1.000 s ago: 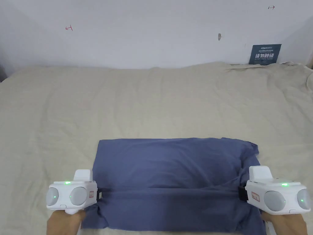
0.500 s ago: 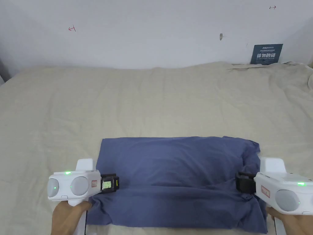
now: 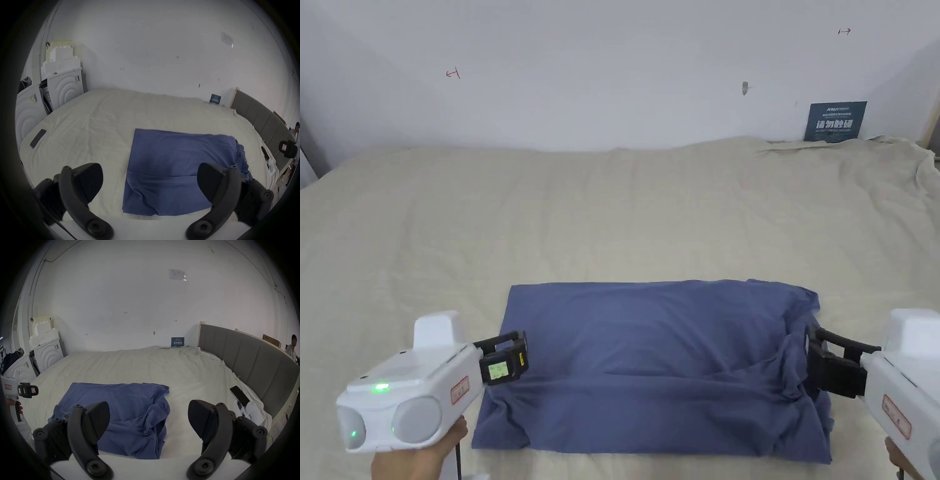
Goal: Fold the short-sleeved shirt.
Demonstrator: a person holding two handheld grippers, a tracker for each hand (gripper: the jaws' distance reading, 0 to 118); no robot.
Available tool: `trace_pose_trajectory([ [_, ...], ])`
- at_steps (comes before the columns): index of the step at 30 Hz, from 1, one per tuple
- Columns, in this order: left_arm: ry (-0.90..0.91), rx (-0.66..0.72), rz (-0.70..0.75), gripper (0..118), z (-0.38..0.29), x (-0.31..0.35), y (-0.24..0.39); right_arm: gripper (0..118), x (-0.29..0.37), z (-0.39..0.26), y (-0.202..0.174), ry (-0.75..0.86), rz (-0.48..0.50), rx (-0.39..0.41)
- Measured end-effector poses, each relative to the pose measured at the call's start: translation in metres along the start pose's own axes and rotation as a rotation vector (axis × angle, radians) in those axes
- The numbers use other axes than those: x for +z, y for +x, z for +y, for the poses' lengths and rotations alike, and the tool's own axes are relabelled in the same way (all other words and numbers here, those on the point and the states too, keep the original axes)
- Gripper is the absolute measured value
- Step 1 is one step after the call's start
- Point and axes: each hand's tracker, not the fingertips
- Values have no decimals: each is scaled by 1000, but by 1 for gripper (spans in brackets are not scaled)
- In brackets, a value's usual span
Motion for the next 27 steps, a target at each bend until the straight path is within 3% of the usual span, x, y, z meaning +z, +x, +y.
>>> trace_pose_trajectory([
  [1, 27, -5, 0, 102, -5, 6, 0, 97, 4, -3, 1, 12, -4, -1],
  [3, 44, -29, 1, 56, -14, 13, -1, 66, 12, -8, 2, 33, -14, -1],
  [4, 61, -55, 20, 33, -19, 15, 1, 39, 16, -11, 1, 44, -32, 8],
  [5, 72, -84, 38, 15, -24, 17, 2, 3, 15, -13, 2, 45, -41, 13],
  [8, 62, -83, 20, 0, -35, 20, 0, 0, 23, -20, 10, 45, -16, -7],
  [15, -17, -62, 17, 0, -41, 17, -2, 0, 25, -19, 12, 36, -20, -22],
  [24, -316, -2, 18, 0, -43, -26, -19, 0, 16, -20, 11, 24, -20, -30],
  [25, -352, 20, 8, 2, -45, -33, -23, 0, 13, -22, 11, 21, -21, -30],
  [27, -428, 35, 9, 23, -46, -42, -24, 0, 9, -23, 11, 10, -18, -31],
])
